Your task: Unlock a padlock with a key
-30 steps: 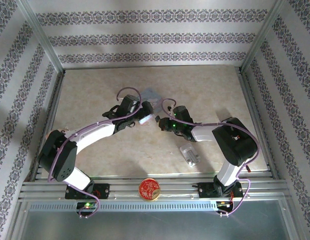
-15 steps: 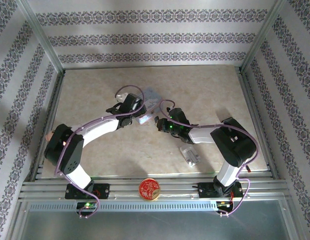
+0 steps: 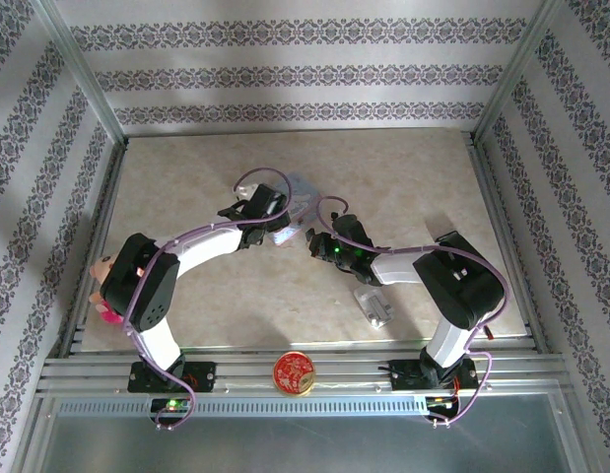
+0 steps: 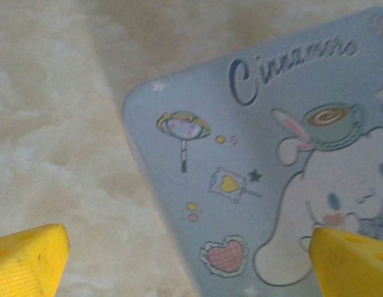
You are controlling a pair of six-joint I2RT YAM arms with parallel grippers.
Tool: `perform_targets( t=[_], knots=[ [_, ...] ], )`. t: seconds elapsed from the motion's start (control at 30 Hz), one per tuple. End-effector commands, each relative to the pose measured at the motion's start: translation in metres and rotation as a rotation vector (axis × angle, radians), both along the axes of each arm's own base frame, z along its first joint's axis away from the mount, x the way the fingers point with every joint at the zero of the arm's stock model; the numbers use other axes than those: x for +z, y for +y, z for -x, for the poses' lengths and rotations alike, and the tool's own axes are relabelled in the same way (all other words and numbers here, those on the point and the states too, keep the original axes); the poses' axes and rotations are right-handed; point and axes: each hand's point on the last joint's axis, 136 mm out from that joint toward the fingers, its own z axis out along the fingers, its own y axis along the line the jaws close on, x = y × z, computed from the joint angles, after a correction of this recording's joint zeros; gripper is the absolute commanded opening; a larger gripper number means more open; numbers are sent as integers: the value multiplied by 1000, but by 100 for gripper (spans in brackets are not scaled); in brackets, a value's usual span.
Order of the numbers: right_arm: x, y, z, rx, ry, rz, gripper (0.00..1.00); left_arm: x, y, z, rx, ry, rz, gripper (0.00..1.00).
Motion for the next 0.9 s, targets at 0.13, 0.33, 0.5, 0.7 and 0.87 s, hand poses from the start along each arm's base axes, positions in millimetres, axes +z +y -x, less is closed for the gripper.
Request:
perform_targets(
  t=[0.13, 0.33, 0.5, 0.7, 0.87],
  knots=[
    [8, 4, -5, -28, -40, -30, 0, -20, 9, 11, 1, 98, -49, 99],
    [11, 4, -7, -49, -52, -39, 0, -24, 9, 14, 1, 112, -45, 99],
    [14, 4, -9, -65, -61, -51, 0, -23, 9, 13, -3, 110, -43, 99],
    [15, 2, -11, -96, -63, -87, 0, -23, 7, 13, -8, 111, -37, 99],
    [15, 6, -12, -103, -60, -140, 0, -25, 6, 13, -6, 116, -30, 99]
  ],
)
